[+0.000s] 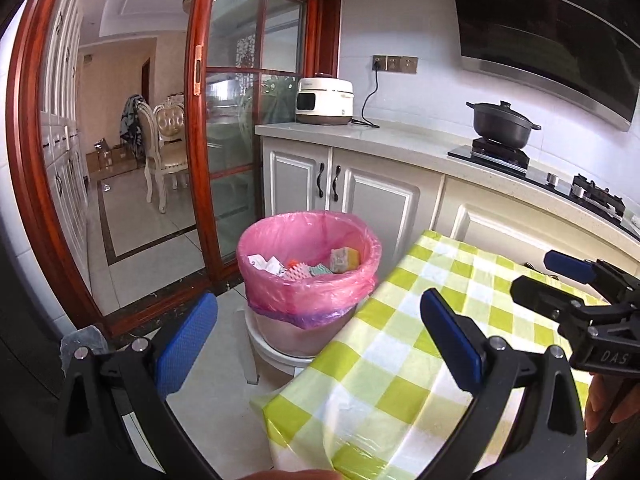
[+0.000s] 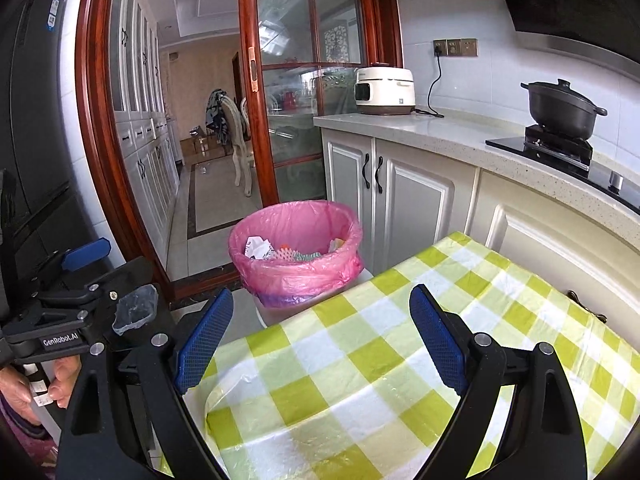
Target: Collect trash
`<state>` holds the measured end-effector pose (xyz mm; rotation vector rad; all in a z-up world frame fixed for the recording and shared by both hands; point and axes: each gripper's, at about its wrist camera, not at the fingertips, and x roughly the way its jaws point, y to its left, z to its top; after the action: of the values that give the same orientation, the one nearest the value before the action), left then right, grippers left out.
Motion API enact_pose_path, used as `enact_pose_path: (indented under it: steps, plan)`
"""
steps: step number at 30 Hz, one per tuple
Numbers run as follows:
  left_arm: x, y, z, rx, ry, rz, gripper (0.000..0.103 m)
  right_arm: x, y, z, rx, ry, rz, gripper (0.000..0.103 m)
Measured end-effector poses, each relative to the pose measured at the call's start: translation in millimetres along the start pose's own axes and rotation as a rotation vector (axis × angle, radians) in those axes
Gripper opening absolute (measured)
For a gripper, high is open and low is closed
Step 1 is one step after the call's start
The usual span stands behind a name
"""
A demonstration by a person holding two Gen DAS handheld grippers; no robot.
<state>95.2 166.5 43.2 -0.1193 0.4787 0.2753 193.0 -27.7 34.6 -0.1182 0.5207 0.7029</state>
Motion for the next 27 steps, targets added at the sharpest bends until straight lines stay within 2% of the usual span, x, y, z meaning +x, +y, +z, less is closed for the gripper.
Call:
enact_pose_path:
  steps: [27]
  plan:
    - [0.4, 0.5, -0.5, -0.002, 0.009, -0.006, 0.098, -5.0, -3.1, 0.7, 0.020, -0.008, -0.016, 0.085]
